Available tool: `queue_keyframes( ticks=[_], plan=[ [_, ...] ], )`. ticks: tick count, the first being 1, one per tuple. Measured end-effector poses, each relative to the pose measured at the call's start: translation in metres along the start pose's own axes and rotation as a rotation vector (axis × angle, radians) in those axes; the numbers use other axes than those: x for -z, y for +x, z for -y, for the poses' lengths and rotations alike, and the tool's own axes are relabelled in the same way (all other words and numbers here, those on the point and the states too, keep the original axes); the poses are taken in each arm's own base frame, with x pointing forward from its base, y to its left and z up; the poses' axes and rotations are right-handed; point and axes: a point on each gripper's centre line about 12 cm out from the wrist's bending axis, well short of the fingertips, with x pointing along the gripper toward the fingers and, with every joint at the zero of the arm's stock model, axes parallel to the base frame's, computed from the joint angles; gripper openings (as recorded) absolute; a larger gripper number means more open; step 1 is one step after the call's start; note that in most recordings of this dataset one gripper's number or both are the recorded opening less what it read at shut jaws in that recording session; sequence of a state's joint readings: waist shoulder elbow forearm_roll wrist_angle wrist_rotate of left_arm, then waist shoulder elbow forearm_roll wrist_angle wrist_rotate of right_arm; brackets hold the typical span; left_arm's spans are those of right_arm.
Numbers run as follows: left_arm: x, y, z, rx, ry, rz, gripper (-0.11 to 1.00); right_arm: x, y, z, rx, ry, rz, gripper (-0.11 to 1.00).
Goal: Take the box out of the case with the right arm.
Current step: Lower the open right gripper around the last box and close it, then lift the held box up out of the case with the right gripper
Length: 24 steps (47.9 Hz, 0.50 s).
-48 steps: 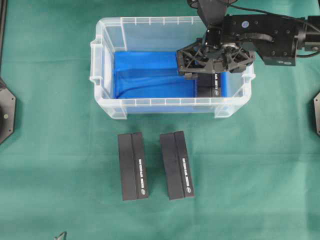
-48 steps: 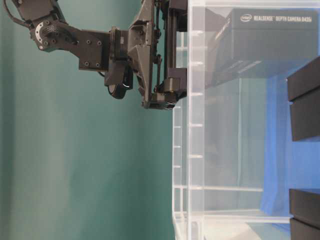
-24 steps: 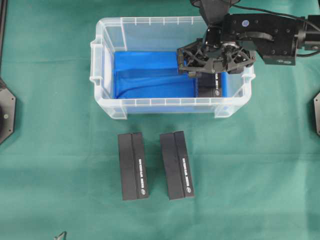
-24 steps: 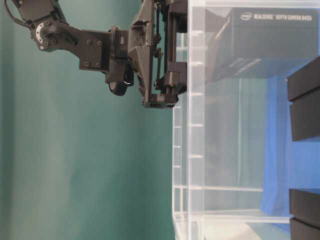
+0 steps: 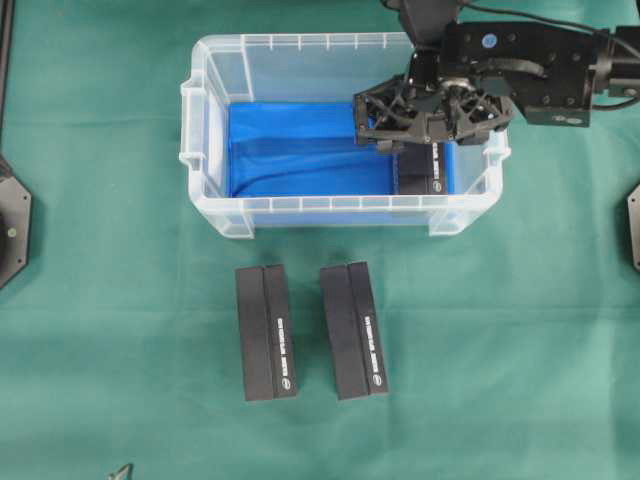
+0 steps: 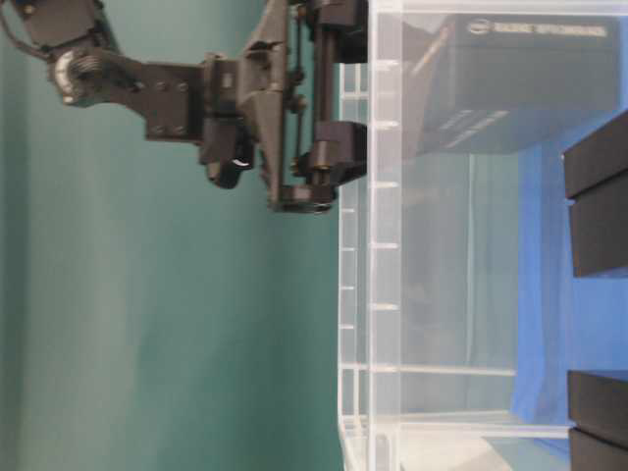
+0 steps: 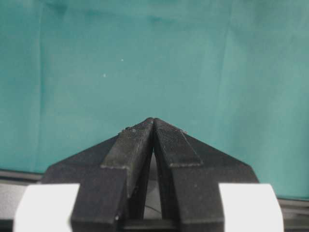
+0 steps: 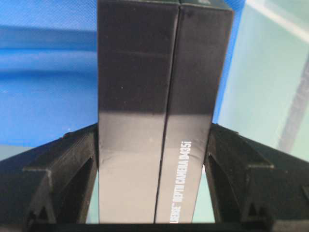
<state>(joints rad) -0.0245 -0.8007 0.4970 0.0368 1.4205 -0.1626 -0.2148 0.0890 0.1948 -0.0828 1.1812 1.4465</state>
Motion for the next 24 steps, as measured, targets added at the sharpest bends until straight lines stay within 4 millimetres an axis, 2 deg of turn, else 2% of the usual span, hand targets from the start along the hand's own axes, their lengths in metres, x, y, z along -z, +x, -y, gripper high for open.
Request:
queue_keyframes(
  ticks=[24],
  plan=[
    [0.001,-0.003,0.000,0.002,0.001,0.011,0.02,-0.014,-0.097,-0.004,-0.017,-0.008,0.089,0.65]
  ],
)
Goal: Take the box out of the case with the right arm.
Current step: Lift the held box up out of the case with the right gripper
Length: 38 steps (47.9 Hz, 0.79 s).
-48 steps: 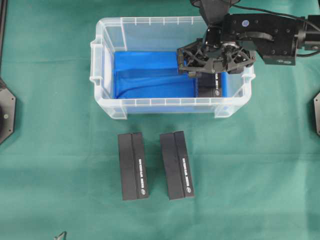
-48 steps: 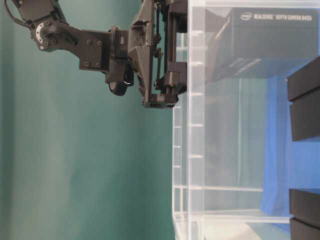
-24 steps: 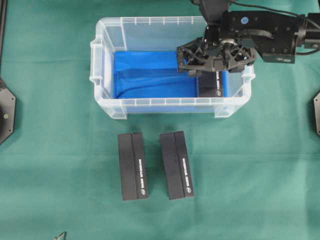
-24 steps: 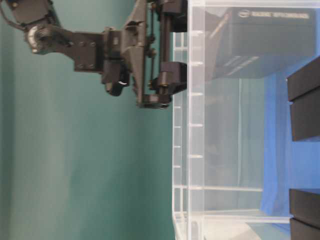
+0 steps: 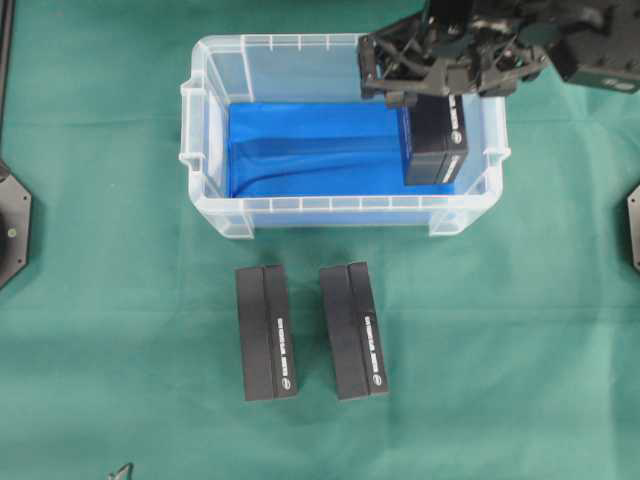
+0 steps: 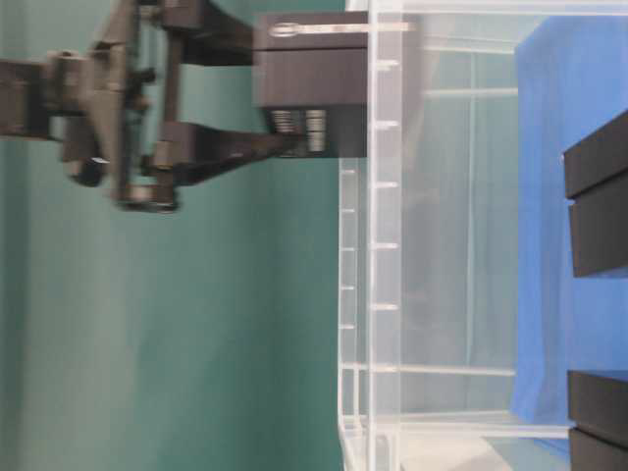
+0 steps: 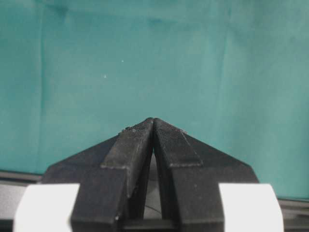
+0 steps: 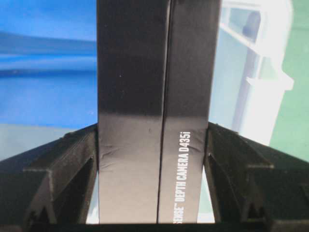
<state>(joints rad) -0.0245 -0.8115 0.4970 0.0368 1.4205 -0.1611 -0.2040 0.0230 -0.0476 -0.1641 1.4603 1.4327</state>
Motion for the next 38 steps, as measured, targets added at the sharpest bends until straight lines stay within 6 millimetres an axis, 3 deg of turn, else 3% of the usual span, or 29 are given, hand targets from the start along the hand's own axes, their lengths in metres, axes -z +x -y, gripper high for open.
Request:
queue_keyframes(
  ticks=[19,38],
  plan=[
    [0.000,0.000,0.000,-0.001,0.000,0.000,0.02,0.002,-0.053,-0.003,-0.008,-0.016,0.048,0.65],
    [0.000,0.000,0.000,-0.001,-0.003,0.000,0.02,0.004,-0.062,-0.001,0.000,-0.019,0.049,0.65]
  ],
)
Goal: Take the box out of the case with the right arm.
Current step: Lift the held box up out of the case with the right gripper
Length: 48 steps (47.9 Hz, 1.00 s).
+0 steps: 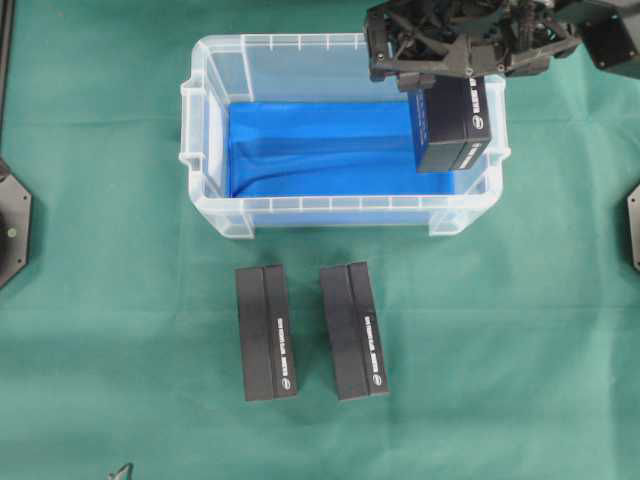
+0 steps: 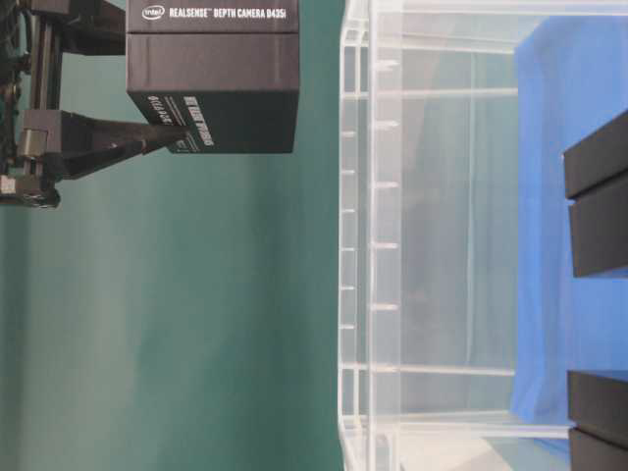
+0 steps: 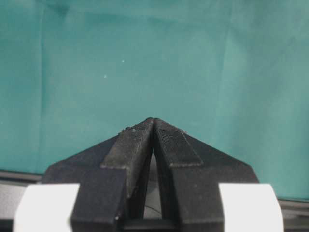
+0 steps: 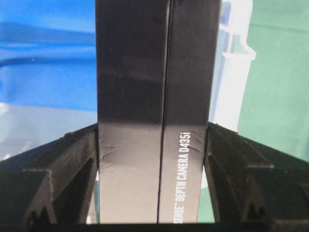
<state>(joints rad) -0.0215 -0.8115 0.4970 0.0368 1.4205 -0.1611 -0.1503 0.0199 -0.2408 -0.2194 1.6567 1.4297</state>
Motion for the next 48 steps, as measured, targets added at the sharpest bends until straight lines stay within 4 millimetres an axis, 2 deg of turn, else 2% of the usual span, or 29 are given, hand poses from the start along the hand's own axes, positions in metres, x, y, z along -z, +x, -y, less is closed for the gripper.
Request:
queue_keyframes(
  ticks=[48],
  plan=[
    [-0.0004,0.0001,-0.0029,-0.009,-0.015,0.001,0.02,-0.0010,0.0007,0.0000,0.004,0.002,0.004,0.65]
  ],
)
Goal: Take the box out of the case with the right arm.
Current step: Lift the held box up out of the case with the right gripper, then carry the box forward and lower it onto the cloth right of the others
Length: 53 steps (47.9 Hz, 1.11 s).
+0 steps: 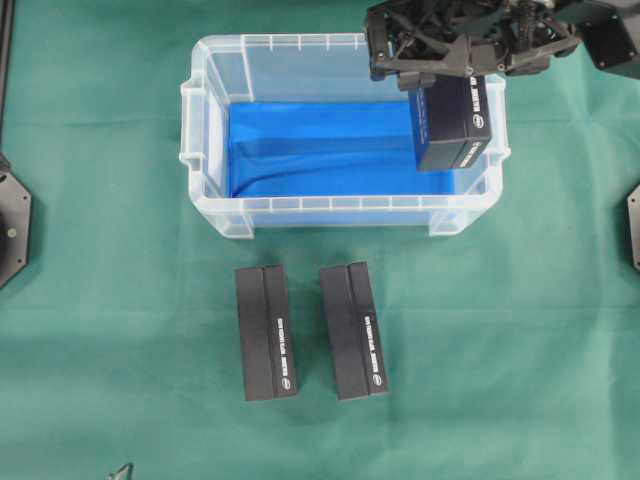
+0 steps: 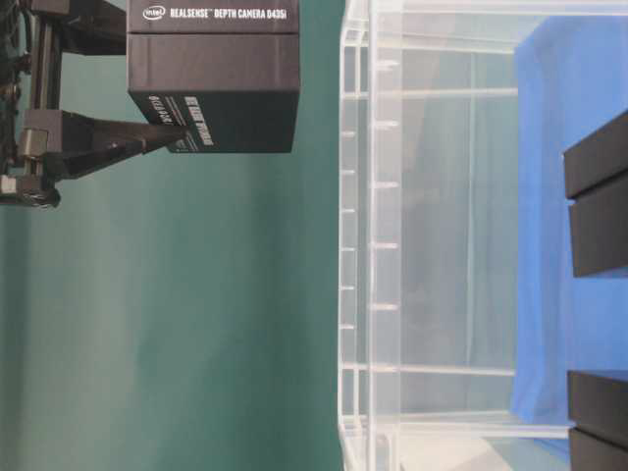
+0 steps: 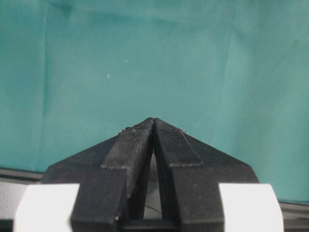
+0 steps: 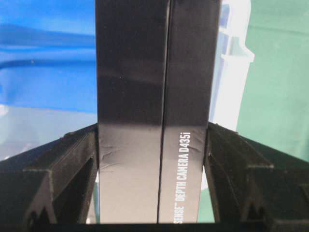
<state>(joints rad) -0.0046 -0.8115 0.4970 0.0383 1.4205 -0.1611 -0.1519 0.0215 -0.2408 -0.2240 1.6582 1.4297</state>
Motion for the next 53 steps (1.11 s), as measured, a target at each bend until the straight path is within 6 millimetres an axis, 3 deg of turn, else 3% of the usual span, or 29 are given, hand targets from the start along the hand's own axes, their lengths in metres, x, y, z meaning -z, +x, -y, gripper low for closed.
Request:
queue_keyframes(
  ticks=[38,53],
  plan=[
    [0.000,0.000,0.000,0.000,0.000,0.000,0.02,0.001,0.000,0.004,0.032,-0.003,-0.005,0.65],
    [0.000,0.000,0.000,-0.001,-0.001,-0.001,0.02,0.022,-0.005,0.004,0.046,-0.029,-0.012,0.65]
  ],
)
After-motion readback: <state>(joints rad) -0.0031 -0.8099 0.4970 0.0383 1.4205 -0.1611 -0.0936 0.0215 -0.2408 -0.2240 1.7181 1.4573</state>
